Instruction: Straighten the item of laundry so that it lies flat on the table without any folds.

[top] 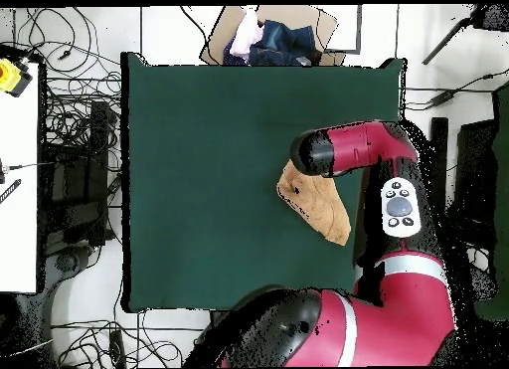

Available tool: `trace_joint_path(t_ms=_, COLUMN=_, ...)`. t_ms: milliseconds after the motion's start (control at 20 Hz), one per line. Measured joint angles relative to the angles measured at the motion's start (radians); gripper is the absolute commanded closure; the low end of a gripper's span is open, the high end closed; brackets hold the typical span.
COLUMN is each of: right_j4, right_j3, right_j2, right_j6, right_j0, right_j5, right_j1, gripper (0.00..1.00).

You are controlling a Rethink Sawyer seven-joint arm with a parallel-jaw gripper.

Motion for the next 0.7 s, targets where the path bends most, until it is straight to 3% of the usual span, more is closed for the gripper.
trace_joint_path(t_ms=700, right_j4=-0.014, right_j3=-0.084, right_j2=-0.073, right_j6=0.0, right_j0=0.025, right_j5=0.0, right_j1=0.096, gripper=0.0)
